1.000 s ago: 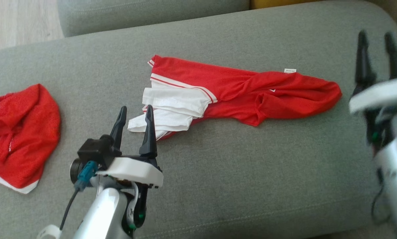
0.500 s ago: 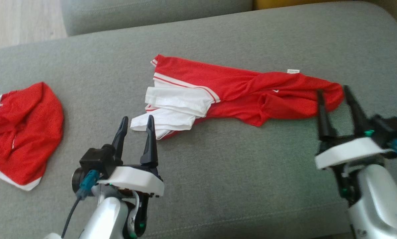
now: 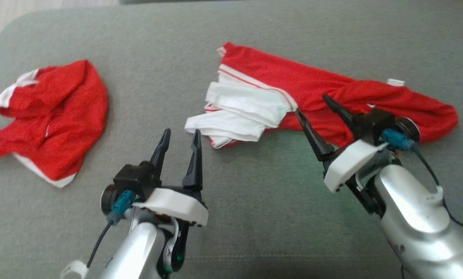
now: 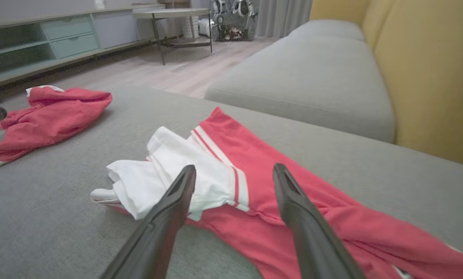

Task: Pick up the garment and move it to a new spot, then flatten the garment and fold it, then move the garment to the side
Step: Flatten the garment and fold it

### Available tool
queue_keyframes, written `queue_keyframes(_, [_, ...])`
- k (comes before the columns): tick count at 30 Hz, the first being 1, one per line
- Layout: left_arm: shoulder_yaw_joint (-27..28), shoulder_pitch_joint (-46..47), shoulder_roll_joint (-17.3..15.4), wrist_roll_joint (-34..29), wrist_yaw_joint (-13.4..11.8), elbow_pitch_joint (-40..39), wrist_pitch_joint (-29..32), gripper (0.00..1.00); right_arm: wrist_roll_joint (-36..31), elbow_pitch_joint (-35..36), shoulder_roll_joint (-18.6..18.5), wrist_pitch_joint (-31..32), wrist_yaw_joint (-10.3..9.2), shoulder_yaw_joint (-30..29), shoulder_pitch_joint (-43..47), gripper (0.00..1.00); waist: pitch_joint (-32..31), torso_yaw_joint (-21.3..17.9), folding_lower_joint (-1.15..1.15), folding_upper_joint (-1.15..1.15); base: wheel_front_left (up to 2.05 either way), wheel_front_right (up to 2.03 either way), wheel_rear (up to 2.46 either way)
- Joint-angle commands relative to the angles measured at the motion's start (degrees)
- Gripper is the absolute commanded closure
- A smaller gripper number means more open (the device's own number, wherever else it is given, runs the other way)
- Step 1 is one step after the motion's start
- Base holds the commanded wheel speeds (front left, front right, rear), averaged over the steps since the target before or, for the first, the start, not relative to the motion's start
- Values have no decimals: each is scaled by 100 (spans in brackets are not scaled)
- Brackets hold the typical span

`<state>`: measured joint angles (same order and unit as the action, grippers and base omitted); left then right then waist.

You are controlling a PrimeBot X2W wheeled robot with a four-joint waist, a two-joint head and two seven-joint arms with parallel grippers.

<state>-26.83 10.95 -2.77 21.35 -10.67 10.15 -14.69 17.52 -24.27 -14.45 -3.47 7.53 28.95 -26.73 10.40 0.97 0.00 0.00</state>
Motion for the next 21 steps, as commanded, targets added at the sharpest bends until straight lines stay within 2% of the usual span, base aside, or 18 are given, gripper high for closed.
queue_keyframes(1, [112,299,-10,35,-54,-201,-30,0,151,-7,-74,27,-4,182,-304,0,239,302,0,0,0,0,0])
queue_keyframes(9, [-53,409,-10,131,-159,-239,-30,0,499,-652,-377,20,-4,937,-873,0,511,732,0,0,0,0,0])
queue_keyframes(17, [-127,457,-10,183,-222,-279,-30,0,800,-1111,-531,-51,-4,1364,-1189,0,616,908,0,0,0,0,0])
queue_keyframes(18, [-130,459,-10,184,-226,-281,-30,0,854,-1152,-530,-49,-4,1397,-1210,85,619,916,0,0,0,0,0])
queue_keyframes(19, [-133,459,-10,184,-230,-282,-30,0,894,-1174,-534,-71,-4,1435,-1234,100,621,920,0,0,0,0,0])
queue_keyframes(21, [-136,455,-10,187,-241,-281,-30,0,991,-1197,-541,-127,-4,1502,-1281,100,615,920,0,0,0,0,0])
